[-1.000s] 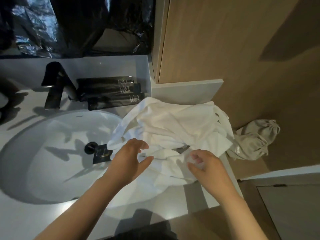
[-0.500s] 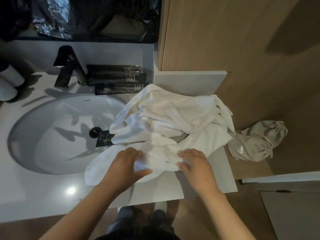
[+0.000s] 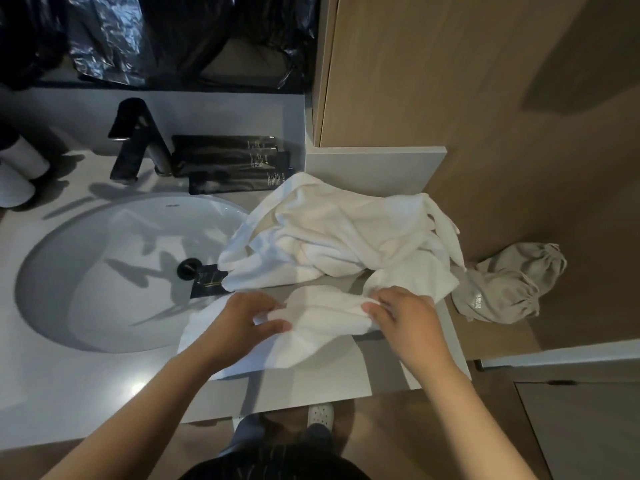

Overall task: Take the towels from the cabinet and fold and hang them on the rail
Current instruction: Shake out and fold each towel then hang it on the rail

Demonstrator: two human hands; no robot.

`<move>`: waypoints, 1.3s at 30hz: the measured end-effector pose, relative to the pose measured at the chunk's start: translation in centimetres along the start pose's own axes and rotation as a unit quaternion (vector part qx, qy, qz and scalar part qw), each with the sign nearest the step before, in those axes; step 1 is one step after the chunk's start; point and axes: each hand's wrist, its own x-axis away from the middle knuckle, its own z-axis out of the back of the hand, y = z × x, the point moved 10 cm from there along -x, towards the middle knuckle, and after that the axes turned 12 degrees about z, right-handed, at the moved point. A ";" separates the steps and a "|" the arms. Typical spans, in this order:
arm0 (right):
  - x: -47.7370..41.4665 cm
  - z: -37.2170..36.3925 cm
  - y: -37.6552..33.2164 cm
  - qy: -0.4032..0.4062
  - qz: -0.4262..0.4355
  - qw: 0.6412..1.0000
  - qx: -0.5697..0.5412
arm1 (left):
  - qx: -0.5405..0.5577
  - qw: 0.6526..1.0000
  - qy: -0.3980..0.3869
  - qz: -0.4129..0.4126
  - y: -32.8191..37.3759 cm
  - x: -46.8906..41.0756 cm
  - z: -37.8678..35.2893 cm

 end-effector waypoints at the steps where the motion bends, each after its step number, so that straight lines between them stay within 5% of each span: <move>1: -0.2 0.9 -0.5 0.000 0.002 1.000 0.000 | 0.009 1.000 -0.015 0.009 0.3 0.2 0.4; 7: -1.3 5.3 -1.6 0.041 -0.030 0.994 -0.099 | 0.155 0.985 -0.058 0.054 3.7 0.2 2.7; 13: -3.7 7.6 -2.3 0.140 -0.021 0.987 -0.079 | 0.143 0.988 0.000 0.054 5.3 0.0 3.9; 20: -4.4 6.1 -1.7 0.154 -0.021 0.985 -0.078 | 0.053 0.987 0.124 0.090 4.5 -1.1 4.8; 25: 2.4 4.3 2.1 0.172 -0.131 0.972 -0.096 | 0.176 0.971 0.071 0.146 2.7 -1.9 3.9; 28: 4.4 -0.2 5.7 0.074 -0.299 0.929 -0.204 | 0.177 0.971 0.075 0.146 2.8 -2.1 3.8; 30: 3.8 -1.9 6.1 0.076 -0.324 0.897 -0.291 | 0.170 0.972 0.084 0.138 3.2 -2.3 3.8; 35: 2.5 -1.8 7.6 0.216 -0.359 0.835 -0.357 | 0.154 0.972 0.106 0.141 3.5 -2.9 4.1; 39: -0.8 1.1 7.8 0.303 -0.306 0.810 -0.398 | 0.166 0.969 0.116 0.139 3.4 -3.6 4.6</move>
